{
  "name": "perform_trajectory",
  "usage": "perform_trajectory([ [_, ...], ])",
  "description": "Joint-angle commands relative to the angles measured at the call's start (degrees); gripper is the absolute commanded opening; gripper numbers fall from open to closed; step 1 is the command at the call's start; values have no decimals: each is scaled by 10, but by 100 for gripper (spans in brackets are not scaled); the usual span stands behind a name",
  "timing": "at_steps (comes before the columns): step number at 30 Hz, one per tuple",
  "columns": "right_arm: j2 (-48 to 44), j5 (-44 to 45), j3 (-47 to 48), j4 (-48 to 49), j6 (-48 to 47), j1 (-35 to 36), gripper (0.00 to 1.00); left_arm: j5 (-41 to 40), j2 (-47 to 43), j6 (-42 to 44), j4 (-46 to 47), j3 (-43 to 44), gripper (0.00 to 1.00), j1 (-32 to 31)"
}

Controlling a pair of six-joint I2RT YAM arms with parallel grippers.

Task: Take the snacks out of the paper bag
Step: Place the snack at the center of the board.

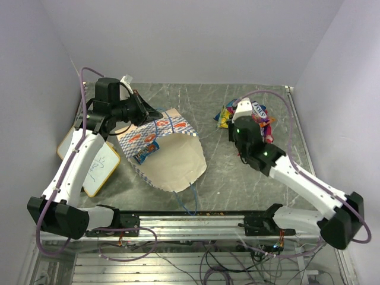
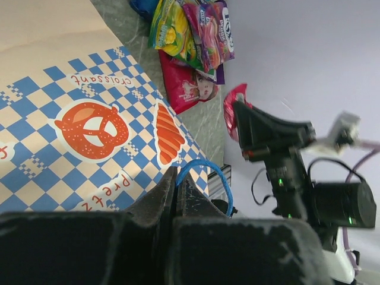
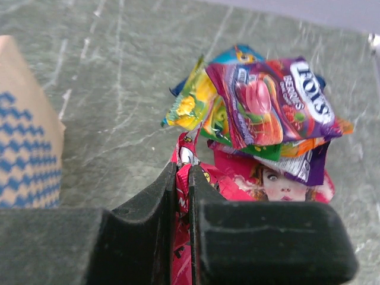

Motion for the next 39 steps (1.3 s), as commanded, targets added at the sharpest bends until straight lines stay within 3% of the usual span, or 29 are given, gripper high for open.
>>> perform_trajectory([
  [1, 64, -69, 42, -42, 107, -93, 0, 8, -8, 4, -7, 13, 7, 6],
  [6, 92, -115, 44, -50, 158, -202, 0, 3, -29, -19, 10, -14, 7, 6],
  [12, 132, -165, 91, -18, 117, -272, 0, 6, -42, -28, 7, -18, 7, 6],
  [19, 265, -156, 212, -48, 65, -285, 0, 24, -33, -46, 31, -26, 7, 6],
  [29, 308, -108, 184, 35, -68, -274, 0, 22, -45, -34, -9, -23, 7, 6],
  [33, 308, -98, 151, 85, -117, -259, 8, 30, -59, -48, -3, -34, 7, 6],
  [37, 313, -121, 152, 66, -78, -255, 18, 31, -53, -33, -23, -18, 7, 6],
  [39, 300, -136, 150, 59, -62, -252, 28, 34, -46, -27, -29, -10, 7, 6],
])
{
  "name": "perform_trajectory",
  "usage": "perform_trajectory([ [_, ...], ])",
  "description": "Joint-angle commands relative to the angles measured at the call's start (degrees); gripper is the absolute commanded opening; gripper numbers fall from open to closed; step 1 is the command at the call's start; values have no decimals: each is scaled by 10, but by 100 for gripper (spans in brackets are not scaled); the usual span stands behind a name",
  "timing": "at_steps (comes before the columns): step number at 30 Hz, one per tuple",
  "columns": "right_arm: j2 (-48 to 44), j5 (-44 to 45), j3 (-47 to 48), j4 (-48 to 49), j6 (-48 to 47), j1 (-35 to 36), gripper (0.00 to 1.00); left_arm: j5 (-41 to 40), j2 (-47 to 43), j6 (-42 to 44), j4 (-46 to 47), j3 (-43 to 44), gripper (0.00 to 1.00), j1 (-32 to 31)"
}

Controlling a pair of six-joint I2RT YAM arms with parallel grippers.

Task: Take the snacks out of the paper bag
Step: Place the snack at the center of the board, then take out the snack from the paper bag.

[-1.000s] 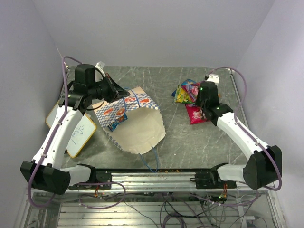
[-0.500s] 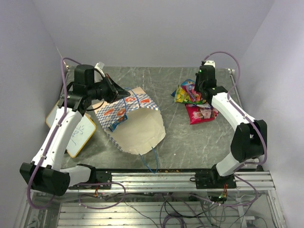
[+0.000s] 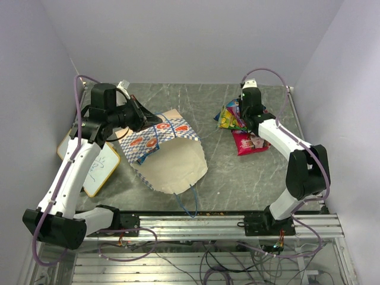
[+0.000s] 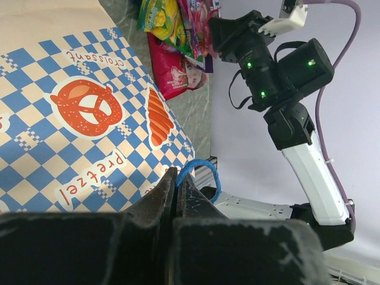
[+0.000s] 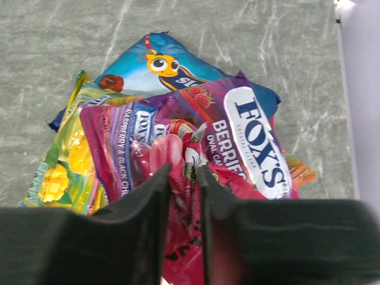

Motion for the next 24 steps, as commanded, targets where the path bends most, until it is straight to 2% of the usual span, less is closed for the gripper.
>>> perform_trajectory([
  [1, -23, -22, -5, 8, 20, 6, 36, 19, 4, 13, -20, 24, 7, 6],
  [4, -69, -21, -3, -7, 36, 6, 59, 21, 3, 8, -9, 23, 7, 5],
  [6, -96, -23, -5, -14, 37, 6, 67, 22, 3, 6, -4, 23, 7, 5],
  [9, -125, -45, -11, -32, 55, 6, 68, 25, 9, 16, -11, 32, 7, 5],
  [15, -183, -124, -91, -51, 184, 25, 68, 36, 13, 8, 6, 22, 7, 5],
  [20, -283, -139, -198, -48, 228, 80, 69, 51, 12, -6, 39, -12, 7, 5],
  [24, -355, -191, -266, -41, 255, 126, 68, 57, 22, 4, 34, -5, 7, 5],
])
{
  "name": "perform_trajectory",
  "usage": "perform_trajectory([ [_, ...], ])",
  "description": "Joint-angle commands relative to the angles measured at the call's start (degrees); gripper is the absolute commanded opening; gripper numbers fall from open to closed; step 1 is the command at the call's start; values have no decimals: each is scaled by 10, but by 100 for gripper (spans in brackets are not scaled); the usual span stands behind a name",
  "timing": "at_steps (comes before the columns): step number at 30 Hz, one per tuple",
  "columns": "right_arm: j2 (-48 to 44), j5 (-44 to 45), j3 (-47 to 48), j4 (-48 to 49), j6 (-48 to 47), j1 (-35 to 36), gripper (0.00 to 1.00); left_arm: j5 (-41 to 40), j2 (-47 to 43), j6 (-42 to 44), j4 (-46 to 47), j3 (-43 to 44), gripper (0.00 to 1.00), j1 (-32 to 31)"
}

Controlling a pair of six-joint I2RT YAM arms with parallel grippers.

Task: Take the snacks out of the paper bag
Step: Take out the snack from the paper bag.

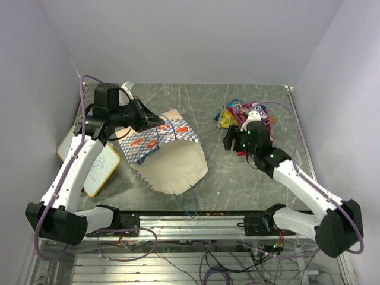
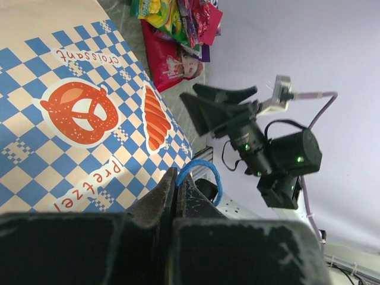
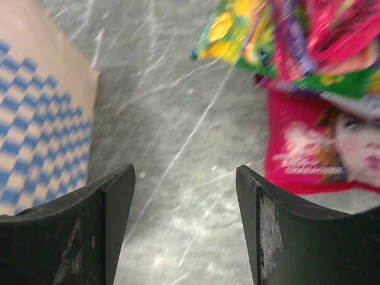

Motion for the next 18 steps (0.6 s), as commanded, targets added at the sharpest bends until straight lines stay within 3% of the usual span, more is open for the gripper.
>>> perform_trajectory([
  [1, -71, -58, -44, 8, 55, 52, 68, 25, 7, 7, 22, 6, 7, 5],
  [5, -135, -43, -64, 16, 39, 126, 68, 29, 5, 2, 30, -1, 7, 5],
  [9, -180, -59, -76, 34, -64, 205, 67, 32, -1, -6, 41, -12, 7, 5],
  [15, -153, -116, -41, -10, -258, 304, 65, 35, 10, 15, 17, 16, 7, 5],
  [18, -130, -111, -29, 17, -323, 353, 65, 36, 8, 12, 21, 15, 7, 5],
])
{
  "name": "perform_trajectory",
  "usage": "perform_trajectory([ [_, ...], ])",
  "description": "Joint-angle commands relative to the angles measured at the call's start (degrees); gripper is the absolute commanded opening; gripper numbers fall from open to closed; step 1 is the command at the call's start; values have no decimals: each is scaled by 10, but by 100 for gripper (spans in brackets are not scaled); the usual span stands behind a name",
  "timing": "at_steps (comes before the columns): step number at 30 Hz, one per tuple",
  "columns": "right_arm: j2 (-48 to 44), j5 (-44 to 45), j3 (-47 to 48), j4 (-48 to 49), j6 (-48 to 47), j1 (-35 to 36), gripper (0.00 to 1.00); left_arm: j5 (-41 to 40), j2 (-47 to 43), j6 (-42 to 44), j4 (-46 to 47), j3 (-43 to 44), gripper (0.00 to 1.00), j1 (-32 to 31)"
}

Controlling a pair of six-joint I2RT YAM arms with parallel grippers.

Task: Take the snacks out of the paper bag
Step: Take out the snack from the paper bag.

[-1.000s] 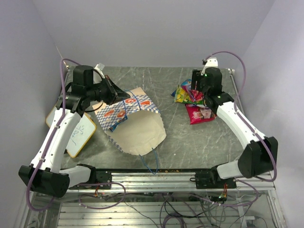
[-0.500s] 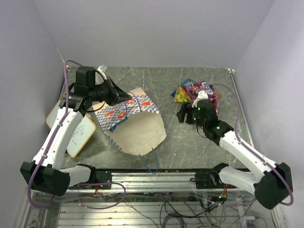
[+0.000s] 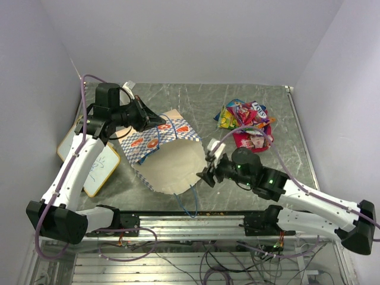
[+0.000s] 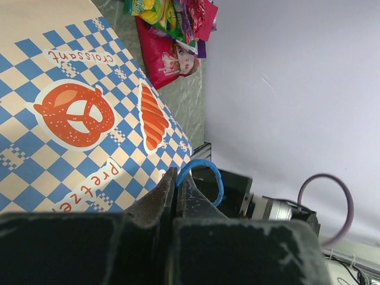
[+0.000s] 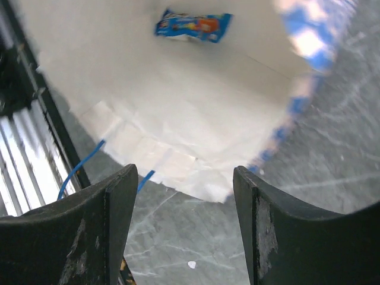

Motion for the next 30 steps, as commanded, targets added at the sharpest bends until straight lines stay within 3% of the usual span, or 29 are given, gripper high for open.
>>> perform_trajectory([
  [1, 28, -15, 26, 33, -149, 61, 65, 18, -1, 8, 8, 17, 7, 5],
  [12, 237, -1, 15, 289, -304, 138, 65, 7, -19, -5, -2, 16, 7, 5],
  [15, 274, 13, -3, 375, -343, 138, 61, 2, -20, 5, -25, 23, 7, 5],
  [21, 354, 9, -23, 462, -410, 133, 44, 8, -45, -11, -19, -2, 7, 5],
  [30, 470, -43, 5, 567, -459, 74, 42, 7, -66, -3, -47, -4, 7, 4],
])
